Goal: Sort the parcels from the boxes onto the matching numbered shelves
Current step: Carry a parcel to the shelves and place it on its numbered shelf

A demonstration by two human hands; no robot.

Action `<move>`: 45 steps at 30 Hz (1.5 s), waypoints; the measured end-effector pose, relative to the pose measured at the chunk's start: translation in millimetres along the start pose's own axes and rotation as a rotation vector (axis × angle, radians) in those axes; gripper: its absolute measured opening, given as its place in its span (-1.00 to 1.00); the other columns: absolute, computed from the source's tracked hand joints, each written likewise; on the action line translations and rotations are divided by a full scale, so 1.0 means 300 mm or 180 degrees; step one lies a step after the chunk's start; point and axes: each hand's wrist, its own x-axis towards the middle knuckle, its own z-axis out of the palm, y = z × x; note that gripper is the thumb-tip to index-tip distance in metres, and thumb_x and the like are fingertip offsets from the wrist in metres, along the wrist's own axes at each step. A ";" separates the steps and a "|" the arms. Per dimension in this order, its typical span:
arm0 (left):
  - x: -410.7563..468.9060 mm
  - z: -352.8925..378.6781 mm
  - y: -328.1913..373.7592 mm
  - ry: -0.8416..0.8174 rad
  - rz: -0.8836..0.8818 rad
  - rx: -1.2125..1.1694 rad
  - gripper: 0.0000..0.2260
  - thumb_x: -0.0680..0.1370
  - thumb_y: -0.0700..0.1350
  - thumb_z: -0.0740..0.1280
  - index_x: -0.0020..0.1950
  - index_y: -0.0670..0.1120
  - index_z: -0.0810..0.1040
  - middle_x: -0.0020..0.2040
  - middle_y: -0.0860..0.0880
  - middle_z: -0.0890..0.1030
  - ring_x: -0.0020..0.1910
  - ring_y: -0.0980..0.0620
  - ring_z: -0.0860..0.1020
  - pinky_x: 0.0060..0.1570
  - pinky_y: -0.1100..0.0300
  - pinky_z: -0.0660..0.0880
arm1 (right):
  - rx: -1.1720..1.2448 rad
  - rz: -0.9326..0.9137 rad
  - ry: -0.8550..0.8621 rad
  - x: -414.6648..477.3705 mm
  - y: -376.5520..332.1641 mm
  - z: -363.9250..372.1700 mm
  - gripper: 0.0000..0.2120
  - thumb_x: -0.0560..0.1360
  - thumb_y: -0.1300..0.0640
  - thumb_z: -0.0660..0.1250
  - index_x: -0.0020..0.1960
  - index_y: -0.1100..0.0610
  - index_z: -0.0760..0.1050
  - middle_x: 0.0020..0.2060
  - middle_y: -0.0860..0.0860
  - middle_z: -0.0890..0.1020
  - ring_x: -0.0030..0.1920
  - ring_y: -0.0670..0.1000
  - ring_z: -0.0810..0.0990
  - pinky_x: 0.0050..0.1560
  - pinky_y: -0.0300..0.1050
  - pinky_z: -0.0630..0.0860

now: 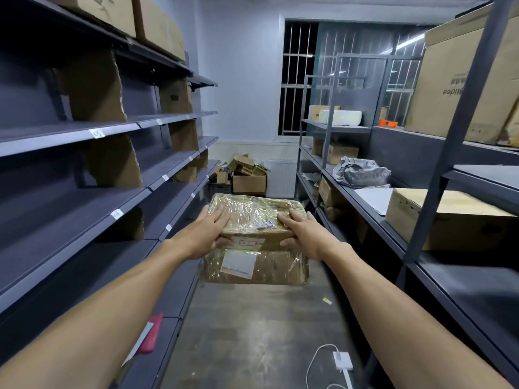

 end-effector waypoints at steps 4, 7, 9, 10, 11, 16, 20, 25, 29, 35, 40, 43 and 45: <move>0.257 0.032 -0.155 0.0076 0.0045 0.0143 -0.32 0.64 -0.19 0.25 0.64 -0.05 -0.08 0.64 -0.05 -0.15 0.60 -0.21 -0.16 0.51 -0.23 0.12 | -0.0078 -0.0057 0.0061 0.288 0.057 0.060 -0.30 0.61 -0.14 0.28 0.63 -0.05 0.04 0.62 0.14 0.02 0.56 0.40 -0.02 0.53 0.31 0.07; 0.477 0.053 -0.295 0.0153 0.0045 0.0172 -0.28 0.59 -0.35 0.22 0.64 -0.05 -0.08 0.64 -0.04 -0.15 0.60 -0.23 -0.18 0.50 -0.23 0.18 | -0.0110 -0.0048 0.0063 0.539 0.096 0.087 -0.29 0.60 -0.16 0.28 0.63 -0.06 0.03 0.62 0.13 0.01 0.57 0.39 -0.04 0.54 0.31 0.04; 0.620 0.051 -0.394 0.0177 0.0038 0.0201 -0.26 0.59 -0.37 0.22 0.64 -0.05 -0.09 0.64 -0.04 -0.15 0.59 -0.23 -0.18 0.49 -0.19 0.21 | -0.0103 -0.0042 0.0048 0.715 0.110 0.088 -0.29 0.60 -0.16 0.28 0.63 -0.07 0.03 0.62 0.12 0.01 0.57 0.39 -0.06 0.55 0.30 0.02; 0.693 0.047 -0.445 0.0189 0.0031 0.0209 -0.26 0.59 -0.38 0.21 0.64 -0.04 -0.10 0.64 -0.04 -0.16 0.60 -0.23 -0.18 0.50 -0.17 0.21 | -0.0102 -0.0052 0.0043 0.803 0.116 0.085 -0.29 0.60 -0.16 0.28 0.63 -0.07 0.03 0.62 0.11 0.00 0.57 0.40 -0.07 0.55 0.30 0.01; 0.766 0.040 -0.493 0.0191 0.0028 0.0215 -0.26 0.59 -0.37 0.21 0.64 -0.04 -0.10 0.64 -0.04 -0.16 0.60 -0.23 -0.18 0.51 -0.15 0.20 | -0.0086 -0.0045 0.0035 0.885 0.121 0.080 -0.29 0.60 -0.15 0.28 0.63 -0.08 0.03 0.63 0.10 0.00 0.56 0.40 -0.08 0.55 0.30 0.00; 1.117 -0.012 -0.685 0.0239 0.0145 0.0308 -0.25 0.58 -0.37 0.23 0.65 -0.05 -0.09 0.64 -0.05 -0.15 0.60 -0.22 -0.18 0.54 -0.14 0.11 | -0.0066 0.0061 0.0110 1.230 0.168 0.064 -0.31 0.61 -0.14 0.27 0.63 -0.07 0.04 0.63 0.10 -0.01 0.56 0.39 -0.07 0.54 0.31 0.03; 1.337 -0.015 -0.765 0.0196 0.0232 0.0302 -0.25 0.59 -0.34 0.24 0.64 -0.03 -0.10 0.64 -0.05 -0.13 0.59 -0.24 -0.19 0.54 -0.16 0.08 | -0.0116 0.0079 0.0123 1.435 0.245 0.071 -0.31 0.61 -0.15 0.28 0.63 -0.07 0.04 0.62 0.12 0.01 0.57 0.36 -0.03 0.52 0.31 0.09; 1.596 0.021 -0.829 0.0156 0.0304 0.0273 -0.26 0.61 -0.31 0.25 0.64 -0.03 -0.13 0.64 -0.04 -0.15 0.59 -0.22 -0.20 0.53 -0.17 0.12 | -0.0108 0.0208 0.0111 1.651 0.366 0.096 -0.29 0.60 -0.14 0.29 0.63 -0.08 0.03 0.63 0.10 -0.02 0.58 0.36 -0.08 0.54 0.29 0.07; 1.829 0.058 -0.871 0.0131 0.0338 0.0248 -0.28 0.62 -0.27 0.24 0.65 -0.03 -0.13 0.64 -0.04 -0.16 0.60 -0.21 -0.20 0.53 -0.17 0.12 | -0.0099 0.0236 0.0017 1.861 0.483 0.132 -0.28 0.59 -0.14 0.30 0.63 -0.09 0.02 0.63 0.11 -0.02 0.57 0.37 -0.06 0.54 0.29 0.08; 2.250 0.116 -0.937 0.0261 0.0347 0.0236 -0.30 0.64 -0.22 0.25 0.64 -0.04 -0.11 0.64 -0.07 -0.14 0.60 -0.23 -0.18 0.55 -0.11 0.06 | -0.0047 0.0219 0.0117 2.223 0.695 0.157 -0.33 0.61 -0.08 0.32 0.61 -0.10 0.08 0.63 0.05 0.01 0.57 0.38 -0.07 0.52 0.30 0.11; 2.685 0.098 -0.996 0.0316 0.0343 0.0221 -0.31 0.65 -0.18 0.26 0.64 -0.02 -0.10 0.64 -0.07 -0.14 0.60 -0.22 -0.18 0.55 -0.11 0.05 | 0.0020 0.0259 0.0153 2.600 0.914 0.149 -0.31 0.61 -0.08 0.31 0.62 -0.12 0.05 0.63 0.05 -0.02 0.58 0.37 -0.10 0.52 0.32 0.10; 2.922 0.078 -1.023 0.0317 0.0347 0.0293 -0.32 0.66 -0.15 0.25 0.64 -0.03 -0.10 0.64 -0.09 -0.12 0.59 -0.25 -0.16 0.55 -0.09 0.02 | -0.0009 0.0253 0.0176 2.801 1.034 0.134 -0.32 0.62 -0.08 0.30 0.62 -0.12 0.04 0.63 0.05 -0.02 0.57 0.37 -0.09 0.53 0.29 0.10; 3.052 0.073 -1.041 0.0308 0.0331 0.0284 -0.32 0.66 -0.13 0.25 0.64 -0.03 -0.10 0.64 -0.09 -0.13 0.59 -0.25 -0.17 0.55 -0.11 0.03 | -0.0003 0.0246 0.0172 2.920 1.101 0.120 -0.32 0.62 -0.08 0.30 0.62 -0.12 0.04 0.63 0.04 -0.02 0.57 0.37 -0.08 0.53 0.29 0.11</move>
